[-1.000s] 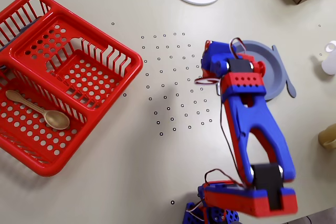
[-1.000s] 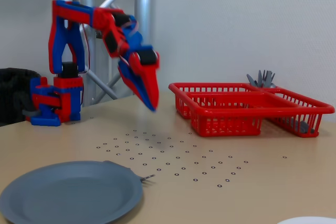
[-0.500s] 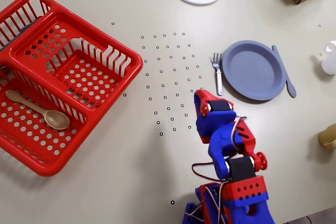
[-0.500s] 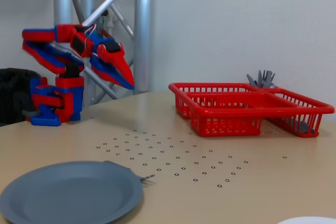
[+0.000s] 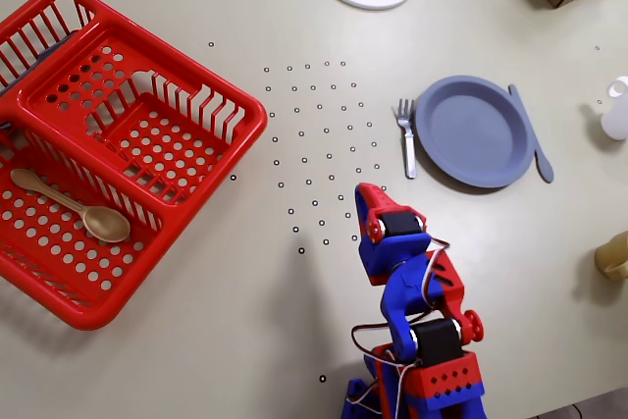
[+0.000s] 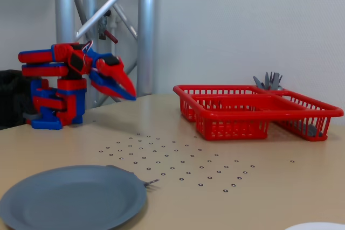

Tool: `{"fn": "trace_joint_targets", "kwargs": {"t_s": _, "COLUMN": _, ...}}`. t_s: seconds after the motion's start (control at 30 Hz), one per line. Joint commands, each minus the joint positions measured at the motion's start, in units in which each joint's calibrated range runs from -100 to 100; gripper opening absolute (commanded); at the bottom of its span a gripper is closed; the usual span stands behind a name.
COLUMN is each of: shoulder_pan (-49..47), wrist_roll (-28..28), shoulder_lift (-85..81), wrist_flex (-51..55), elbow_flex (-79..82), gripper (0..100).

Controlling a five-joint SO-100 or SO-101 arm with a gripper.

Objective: Push the fork on the left side of the plate

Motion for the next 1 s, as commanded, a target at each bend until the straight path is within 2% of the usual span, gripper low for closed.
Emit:
{"fn": "trace_joint_targets", "kwargs": {"t_s": 0.0, "shoulder_pan": 0.4, "wrist_roll": 0.0, "shoulder_lift": 0.0, "wrist_flex": -0.2, "elbow_flex": 1.2, "gripper": 0}}
{"fn": "trace_joint_targets", "kwargs": {"t_s": 0.2, "shoulder_pan": 0.1, "wrist_roll": -0.5, "shoulder_lift": 0.0, "wrist_flex": 6.2, "elbow_flex": 1.2, "gripper": 0}}
{"fn": "trace_joint_targets", "kwargs": {"t_s": 0.43, "shoulder_pan": 0.5, "wrist_roll": 1.0, "shoulder_lift": 0.0, "wrist_flex": 19.3, "elbow_flex": 1.2, "gripper": 0}}
{"fn": "trace_joint_targets", "kwargs": {"t_s": 0.8, "shoulder_pan": 1.8, "wrist_roll": -0.8, "shoulder_lift": 0.0, "wrist_flex": 19.4, "elbow_flex": 1.2, "gripper": 0}}
{"fn": "trace_joint_targets", "kwargs": {"t_s": 0.97, "shoulder_pan": 0.8, "wrist_roll": 0.8, "shoulder_lift": 0.0, "wrist_flex": 19.5, "elbow_flex": 1.2, "gripper": 0}}
